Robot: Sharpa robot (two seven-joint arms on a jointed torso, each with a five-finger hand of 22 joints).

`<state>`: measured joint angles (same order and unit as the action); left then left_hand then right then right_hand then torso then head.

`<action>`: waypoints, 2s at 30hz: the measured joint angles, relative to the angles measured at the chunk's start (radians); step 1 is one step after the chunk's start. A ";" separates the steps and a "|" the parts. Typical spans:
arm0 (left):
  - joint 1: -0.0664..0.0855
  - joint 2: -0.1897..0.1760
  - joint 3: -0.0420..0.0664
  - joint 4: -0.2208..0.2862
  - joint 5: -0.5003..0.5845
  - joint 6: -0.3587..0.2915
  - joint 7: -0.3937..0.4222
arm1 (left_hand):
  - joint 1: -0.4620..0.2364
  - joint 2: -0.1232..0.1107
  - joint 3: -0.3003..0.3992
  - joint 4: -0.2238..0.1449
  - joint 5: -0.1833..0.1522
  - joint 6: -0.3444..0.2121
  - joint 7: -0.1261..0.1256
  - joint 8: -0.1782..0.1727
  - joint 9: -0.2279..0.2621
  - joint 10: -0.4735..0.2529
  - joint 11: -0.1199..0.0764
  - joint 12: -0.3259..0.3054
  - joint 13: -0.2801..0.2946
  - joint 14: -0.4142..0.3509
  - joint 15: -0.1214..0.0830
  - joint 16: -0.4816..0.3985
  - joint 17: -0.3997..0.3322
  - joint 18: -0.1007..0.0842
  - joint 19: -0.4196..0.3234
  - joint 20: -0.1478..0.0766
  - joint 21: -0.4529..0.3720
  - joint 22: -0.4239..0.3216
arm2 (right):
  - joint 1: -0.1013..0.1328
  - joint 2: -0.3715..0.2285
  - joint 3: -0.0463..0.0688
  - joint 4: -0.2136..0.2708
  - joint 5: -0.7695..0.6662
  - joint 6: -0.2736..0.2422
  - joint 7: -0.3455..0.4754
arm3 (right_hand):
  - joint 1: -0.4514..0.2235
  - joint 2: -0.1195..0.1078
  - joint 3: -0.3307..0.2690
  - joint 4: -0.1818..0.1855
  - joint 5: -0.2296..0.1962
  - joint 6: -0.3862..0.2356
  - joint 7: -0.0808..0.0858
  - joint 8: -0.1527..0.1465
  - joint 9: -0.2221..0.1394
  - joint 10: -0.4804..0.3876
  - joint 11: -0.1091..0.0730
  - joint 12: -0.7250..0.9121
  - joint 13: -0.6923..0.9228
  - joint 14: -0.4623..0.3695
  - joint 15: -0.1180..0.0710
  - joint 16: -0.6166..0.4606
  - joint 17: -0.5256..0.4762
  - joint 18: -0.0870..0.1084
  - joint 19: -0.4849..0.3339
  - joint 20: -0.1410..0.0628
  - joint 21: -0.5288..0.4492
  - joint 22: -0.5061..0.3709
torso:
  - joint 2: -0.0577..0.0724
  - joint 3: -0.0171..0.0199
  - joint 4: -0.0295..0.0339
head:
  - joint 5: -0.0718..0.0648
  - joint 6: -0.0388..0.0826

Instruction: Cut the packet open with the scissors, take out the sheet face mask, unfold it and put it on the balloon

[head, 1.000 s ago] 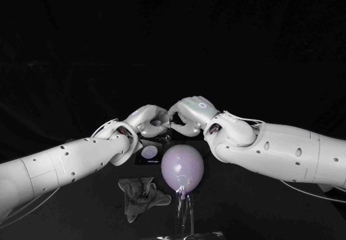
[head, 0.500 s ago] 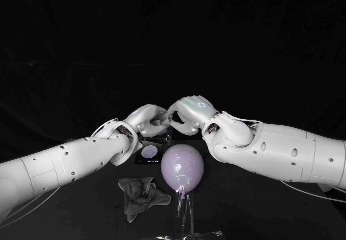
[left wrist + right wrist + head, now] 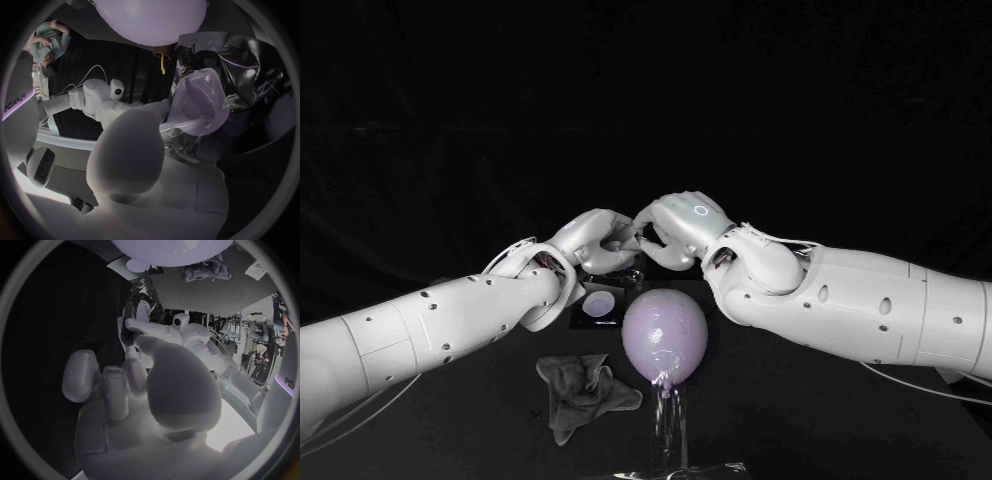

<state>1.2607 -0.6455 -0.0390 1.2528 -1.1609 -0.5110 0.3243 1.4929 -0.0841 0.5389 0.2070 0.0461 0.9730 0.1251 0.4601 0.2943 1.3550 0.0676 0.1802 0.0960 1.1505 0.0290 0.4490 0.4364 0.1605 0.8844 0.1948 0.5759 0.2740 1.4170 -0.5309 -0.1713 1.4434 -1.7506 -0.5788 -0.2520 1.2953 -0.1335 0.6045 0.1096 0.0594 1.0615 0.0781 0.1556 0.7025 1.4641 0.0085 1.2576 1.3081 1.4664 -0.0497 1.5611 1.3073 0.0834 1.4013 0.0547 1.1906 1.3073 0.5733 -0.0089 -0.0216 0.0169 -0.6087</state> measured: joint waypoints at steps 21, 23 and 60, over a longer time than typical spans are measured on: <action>0.001 0.001 -0.002 0.007 0.036 -0.002 0.010 | 0.002 -0.015 -0.001 0.005 -0.002 -0.018 0.014 0.004 0.023 -0.033 0.007 -0.010 -0.005 -0.043 0.016 -0.006 0.001 0.000 -0.047 0.014 0.000 0.002 | 0.001 -0.016 0.002 0.009 0.035 0.001 0.045 | -0.014 0.058 0.058 -0.012 -0.016 0.027 -0.006 0.015 0.002 0.003 -0.020 0.098 -0.001 0.000 -0.015 0.005 0.001 -0.001 0.008 -0.008 0.019 0.001 | -0.001 0.0004 -0.0007 | -0.001 0.002; 0.002 0.000 -0.001 0.008 0.047 -0.003 0.014 | -0.012 -0.060 -0.024 0.012 0.007 -0.048 0.033 -0.015 0.109 -0.080 0.026 -0.034 -0.014 -0.099 0.033 -0.030 -0.006 0.000 -0.107 0.031 -0.042 -0.018 | 0.001 -0.018 0.001 0.011 0.045 -0.004 0.045 | -0.014 0.058 0.058 -0.012 -0.018 0.027 -0.006 0.015 0.002 0.004 -0.021 0.097 -0.001 0.000 -0.015 0.005 0.001 -0.001 0.008 -0.008 0.019 0.001 | -0.001 0.0006 -0.0007 | -0.001 0.002; 0.006 -0.214 0.003 0.174 0.457 -0.048 0.048 | 0.083 -0.084 -0.558 0.088 0.004 -0.267 0.062 -0.138 0.032 -0.483 0.163 -0.047 -0.021 -0.366 0.168 -0.243 -0.121 -0.084 -0.278 0.093 -0.303 -0.182 | -0.002 -0.037 0.001 -0.140 0.119 -0.082 -0.093 | -0.022 0.049 0.065 -0.024 -0.013 0.029 -0.008 0.016 0.002 0.001 -0.024 0.097 -0.001 0.000 -0.022 0.004 0.001 -0.007 0.015 -0.015 0.031 0.001 | 0.000 0.0012 -0.0001 | -0.051 0.018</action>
<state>1.2663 -0.8590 -0.0356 1.4264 -0.7036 -0.5588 0.3726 1.5763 -0.1679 -0.0195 0.2947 0.0505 0.7057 0.1866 0.3223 0.3262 0.8723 0.2308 0.1331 0.0754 0.7841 0.1974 0.2064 0.3150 0.0767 0.6063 0.2883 0.2729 0.0921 1.4146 -0.5677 -0.1699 1.3034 -1.6316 -0.6604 -0.3449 1.2734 -0.0846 0.6693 0.0852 0.0459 1.0902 0.0702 0.1718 0.7042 1.4649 -0.0158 1.3541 1.3073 1.4664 -0.0716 1.5646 1.3081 0.0763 1.4161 0.0395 1.2217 1.3081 0.5731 -0.0077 -0.0217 -0.0342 -0.5906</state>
